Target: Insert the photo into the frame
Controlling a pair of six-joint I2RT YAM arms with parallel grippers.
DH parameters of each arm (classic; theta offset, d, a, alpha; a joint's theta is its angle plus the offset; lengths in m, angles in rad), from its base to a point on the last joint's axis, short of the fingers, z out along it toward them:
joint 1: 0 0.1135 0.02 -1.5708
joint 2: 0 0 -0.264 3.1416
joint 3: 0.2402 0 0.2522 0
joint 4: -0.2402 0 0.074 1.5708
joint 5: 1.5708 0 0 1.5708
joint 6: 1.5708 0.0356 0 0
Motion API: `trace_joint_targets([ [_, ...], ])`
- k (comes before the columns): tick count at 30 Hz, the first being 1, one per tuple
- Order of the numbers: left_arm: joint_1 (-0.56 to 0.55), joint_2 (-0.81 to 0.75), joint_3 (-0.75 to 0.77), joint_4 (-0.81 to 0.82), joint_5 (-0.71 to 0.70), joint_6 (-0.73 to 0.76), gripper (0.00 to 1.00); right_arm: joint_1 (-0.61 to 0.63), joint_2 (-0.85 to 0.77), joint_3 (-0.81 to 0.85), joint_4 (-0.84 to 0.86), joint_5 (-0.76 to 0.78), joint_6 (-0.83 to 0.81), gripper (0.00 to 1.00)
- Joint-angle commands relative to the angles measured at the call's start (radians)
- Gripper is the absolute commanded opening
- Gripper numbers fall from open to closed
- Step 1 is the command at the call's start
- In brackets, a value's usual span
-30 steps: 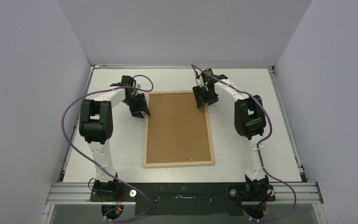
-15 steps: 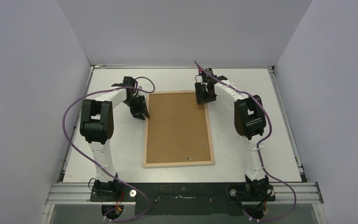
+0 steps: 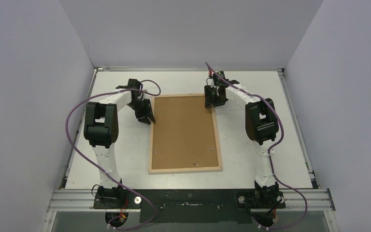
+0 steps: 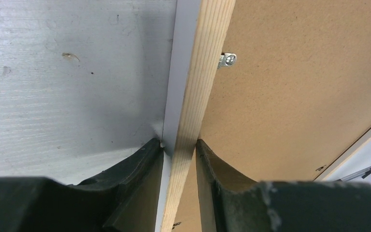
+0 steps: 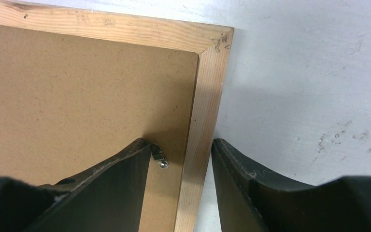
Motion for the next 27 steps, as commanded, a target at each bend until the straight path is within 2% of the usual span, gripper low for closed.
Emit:
trace_joint_targets([
  [1, -0.003, 0.061, -0.001, -0.026, -0.026, 0.007, 0.3, -0.019, -0.013, -0.046, -0.016, 0.045, 0.01, 0.48],
  [8, 0.007, 0.067, 0.005, -0.023, -0.019, -0.003, 0.3, -0.045, -0.024, -0.091, 0.002, -0.005, 0.011, 0.37],
  [17, 0.008, 0.073, 0.015, -0.023, -0.011, -0.01, 0.3, -0.056, -0.042, -0.135, 0.048, -0.055, 0.001, 0.3],
  [23, 0.008, 0.084, 0.021, -0.023, 0.0, -0.007, 0.3, -0.056, -0.106, -0.235, 0.196, -0.179, -0.017, 0.27],
  [27, 0.008, 0.087, 0.025, -0.024, 0.005, -0.005, 0.3, -0.056, -0.102, -0.249, 0.211, -0.213, -0.052, 0.25],
])
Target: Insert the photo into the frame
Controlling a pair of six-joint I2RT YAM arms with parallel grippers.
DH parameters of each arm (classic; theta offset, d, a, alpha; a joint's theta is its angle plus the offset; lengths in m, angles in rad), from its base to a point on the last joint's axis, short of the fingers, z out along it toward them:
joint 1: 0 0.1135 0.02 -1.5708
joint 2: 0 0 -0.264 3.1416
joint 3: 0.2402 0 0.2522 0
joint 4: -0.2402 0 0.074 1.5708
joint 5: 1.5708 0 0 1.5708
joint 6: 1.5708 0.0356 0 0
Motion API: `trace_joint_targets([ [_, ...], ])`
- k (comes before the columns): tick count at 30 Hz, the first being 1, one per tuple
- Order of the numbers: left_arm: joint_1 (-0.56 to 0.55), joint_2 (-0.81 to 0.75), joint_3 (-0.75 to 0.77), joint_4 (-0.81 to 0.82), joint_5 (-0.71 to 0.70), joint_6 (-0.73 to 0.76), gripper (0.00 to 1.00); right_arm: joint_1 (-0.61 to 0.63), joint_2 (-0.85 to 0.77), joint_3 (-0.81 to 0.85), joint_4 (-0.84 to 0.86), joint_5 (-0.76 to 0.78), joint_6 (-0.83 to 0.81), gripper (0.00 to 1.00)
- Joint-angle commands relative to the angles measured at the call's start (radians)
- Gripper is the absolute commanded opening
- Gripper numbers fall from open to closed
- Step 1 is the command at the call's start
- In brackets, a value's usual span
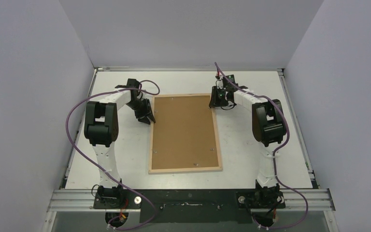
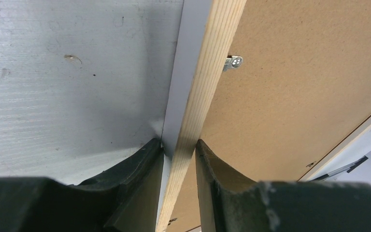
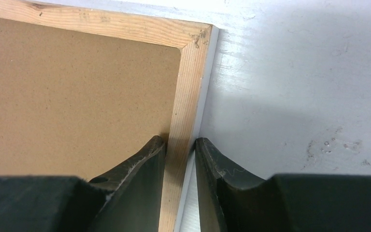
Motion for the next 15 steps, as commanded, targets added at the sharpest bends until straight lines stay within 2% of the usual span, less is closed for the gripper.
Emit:
trace_joint_targets([
  [1, -0.006, 0.064, -0.001, 0.004, -0.03, 0.015, 0.3, 0.009, -0.023, -0.059, -0.002, -0.067, -0.067, 0.22],
  [4, -0.006, 0.064, -0.001, 0.007, -0.027, 0.013, 0.3, 0.01, -0.038, -0.083, 0.022, -0.076, -0.083, 0.14],
  [7, -0.006, 0.061, -0.001, 0.013, -0.021, 0.01, 0.3, 0.009, -0.051, -0.084, 0.035, -0.045, -0.063, 0.09],
  [11, -0.006, 0.054, 0.004, 0.015, -0.021, 0.013, 0.3, 0.007, -0.107, -0.073, 0.041, 0.075, 0.075, 0.22],
  [13, -0.006, 0.05, 0.008, 0.008, -0.026, 0.02, 0.31, 0.01, -0.154, -0.085, 0.059, 0.138, 0.143, 0.38],
  [15, -0.005, 0.047, 0.013, 0.002, -0.03, 0.024, 0.34, 0.012, -0.191, -0.09, 0.055, 0.197, 0.217, 0.47],
])
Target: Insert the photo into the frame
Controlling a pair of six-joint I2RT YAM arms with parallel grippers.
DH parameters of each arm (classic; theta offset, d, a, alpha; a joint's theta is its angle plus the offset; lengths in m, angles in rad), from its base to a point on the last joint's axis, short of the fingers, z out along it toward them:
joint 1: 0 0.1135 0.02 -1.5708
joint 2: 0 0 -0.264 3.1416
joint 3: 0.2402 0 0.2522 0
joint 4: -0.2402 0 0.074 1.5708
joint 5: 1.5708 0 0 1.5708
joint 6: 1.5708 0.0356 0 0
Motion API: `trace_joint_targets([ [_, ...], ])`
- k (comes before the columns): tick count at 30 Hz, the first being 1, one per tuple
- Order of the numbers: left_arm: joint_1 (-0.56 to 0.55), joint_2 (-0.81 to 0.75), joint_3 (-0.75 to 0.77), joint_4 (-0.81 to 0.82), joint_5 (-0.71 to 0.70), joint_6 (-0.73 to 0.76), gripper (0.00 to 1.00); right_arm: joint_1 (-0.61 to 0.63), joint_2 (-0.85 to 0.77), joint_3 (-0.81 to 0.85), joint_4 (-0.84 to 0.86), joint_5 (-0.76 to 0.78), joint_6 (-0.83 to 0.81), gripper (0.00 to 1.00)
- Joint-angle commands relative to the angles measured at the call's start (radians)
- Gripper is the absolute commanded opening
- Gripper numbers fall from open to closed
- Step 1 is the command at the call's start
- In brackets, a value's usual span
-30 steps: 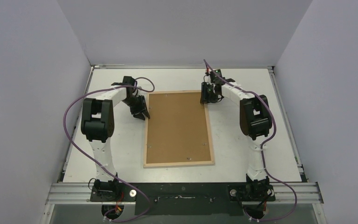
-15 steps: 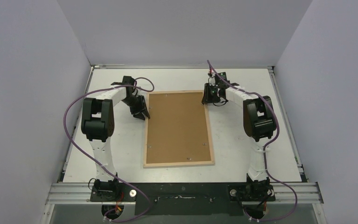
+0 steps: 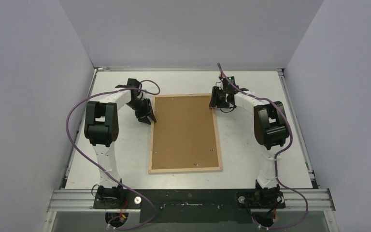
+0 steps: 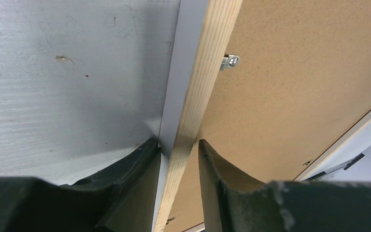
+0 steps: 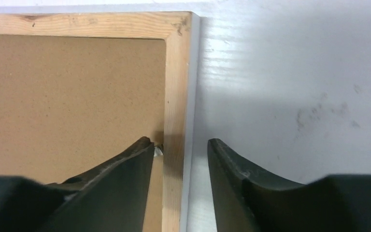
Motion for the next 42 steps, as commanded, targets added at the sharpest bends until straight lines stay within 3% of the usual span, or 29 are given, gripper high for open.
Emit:
trace_joint_targets([
  [1, -0.006, 0.044, 0.01, 0.004, -0.041, 0.026, 0.35, 0.012, -0.152, -0.015, -0.007, 0.161, 0.181, 0.51],
  [3, -0.006, 0.044, 0.009, 0.004, -0.043, 0.025, 0.37, 0.017, -0.159, -0.007, -0.039, 0.186, 0.228, 0.58],
  [7, -0.007, 0.044, 0.007, 0.007, -0.038, 0.021, 0.39, 0.035, -0.152, 0.023, -0.146, 0.263, 0.302, 0.61],
  [12, -0.009, 0.046, -0.001, 0.013, -0.032, 0.018, 0.39, 0.095, -0.133, 0.052, -0.222, 0.361, 0.372, 0.6],
  [25, -0.019, 0.031, -0.026, 0.019, -0.014, 0.022, 0.39, 0.175, -0.075, 0.094, -0.191, 0.594, 0.462, 0.57],
  [32, -0.019, 0.032, -0.023, 0.019, -0.005, 0.028, 0.39, 0.168, -0.012, 0.134, -0.187, 0.536, 0.451, 0.57],
  [42, -0.026, 0.03, -0.031, 0.024, 0.002, 0.027, 0.38, 0.172, 0.03, 0.145, -0.194, 0.515, 0.476, 0.42],
])
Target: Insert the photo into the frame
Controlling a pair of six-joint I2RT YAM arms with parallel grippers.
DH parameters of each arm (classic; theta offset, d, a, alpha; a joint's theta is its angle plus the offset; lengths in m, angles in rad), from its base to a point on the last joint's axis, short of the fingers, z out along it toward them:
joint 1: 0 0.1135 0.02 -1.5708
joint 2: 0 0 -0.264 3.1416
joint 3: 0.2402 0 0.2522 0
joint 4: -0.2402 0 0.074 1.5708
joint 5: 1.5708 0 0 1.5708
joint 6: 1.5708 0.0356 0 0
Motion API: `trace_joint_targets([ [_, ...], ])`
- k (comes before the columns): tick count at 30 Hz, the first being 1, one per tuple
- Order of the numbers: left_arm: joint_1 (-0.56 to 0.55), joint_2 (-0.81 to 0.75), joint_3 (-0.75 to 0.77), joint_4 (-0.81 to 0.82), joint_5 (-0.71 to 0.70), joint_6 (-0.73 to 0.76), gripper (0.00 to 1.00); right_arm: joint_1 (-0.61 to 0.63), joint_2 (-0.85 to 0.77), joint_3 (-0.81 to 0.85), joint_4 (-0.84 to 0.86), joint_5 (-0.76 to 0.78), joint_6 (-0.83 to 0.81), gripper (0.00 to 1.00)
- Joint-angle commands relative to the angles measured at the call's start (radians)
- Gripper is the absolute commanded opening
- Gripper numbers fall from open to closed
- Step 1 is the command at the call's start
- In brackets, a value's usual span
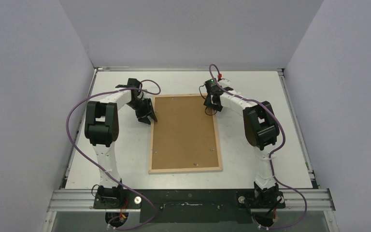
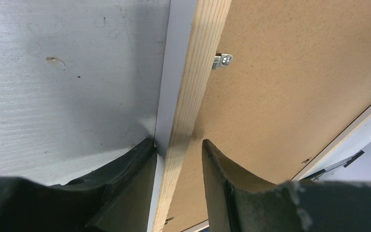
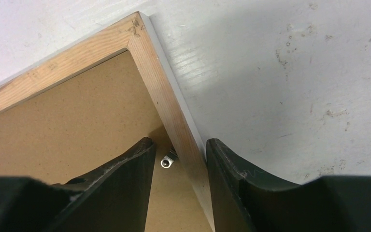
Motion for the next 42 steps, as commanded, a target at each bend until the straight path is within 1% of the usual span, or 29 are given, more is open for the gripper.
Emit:
trace_joint_targets([
  [1, -0.021, 0.031, -0.038, 0.024, -0.013, 0.023, 0.38, 0.004, -0.005, 0.033, 0.004, 0.003, 0.018, 0.41],
  [8, -0.025, 0.03, -0.043, 0.03, -0.011, 0.021, 0.38, 0.005, -0.017, 0.002, 0.023, -0.016, 0.014, 0.28],
  [13, -0.026, 0.031, -0.042, 0.029, -0.011, 0.021, 0.38, 0.003, -0.036, -0.037, 0.076, -0.043, 0.0, 0.23],
  [15, -0.028, 0.031, -0.042, 0.027, -0.01, 0.021, 0.38, 0.002, -0.039, -0.05, 0.099, -0.067, -0.011, 0.19],
  [20, -0.028, 0.031, -0.041, 0.025, -0.014, 0.022, 0.38, -0.006, -0.064, -0.094, 0.156, -0.103, -0.029, 0.01],
  [27, -0.028, 0.009, -0.02, 0.022, -0.025, 0.01, 0.39, -0.045, -0.095, -0.094, 0.175, -0.145, -0.039, 0.0],
  [28, -0.026, 0.002, -0.016, 0.024, -0.027, 0.007, 0.4, -0.051, -0.099, -0.089, 0.172, -0.155, -0.04, 0.04],
  [29, -0.026, -0.007, -0.011, 0.027, -0.029, 0.003, 0.41, -0.056, -0.105, -0.075, 0.166, -0.16, -0.047, 0.17],
  [30, -0.027, -0.015, -0.007, 0.033, -0.031, -0.001, 0.43, -0.059, -0.112, -0.064, 0.156, -0.162, -0.053, 0.23],
  [32, -0.027, -0.03, 0.004, 0.043, -0.033, -0.006, 0.47, -0.067, -0.133, -0.044, 0.138, -0.164, -0.073, 0.42],
  [33, -0.025, -0.035, 0.011, 0.043, -0.033, -0.007, 0.5, -0.068, -0.147, -0.037, 0.129, -0.163, -0.085, 0.48],
  [36, -0.021, -0.058, 0.033, 0.032, -0.033, -0.005, 0.57, -0.069, -0.212, -0.054, 0.112, -0.153, -0.112, 0.58],
  [38, -0.021, -0.078, 0.031, 0.034, -0.037, -0.005, 0.6, -0.07, -0.259, -0.074, 0.087, -0.155, -0.126, 0.6],
  [42, -0.021, -0.138, -0.013, 0.055, -0.049, -0.017, 0.61, -0.066, -0.359, -0.109, -0.059, -0.164, -0.163, 0.62],
])
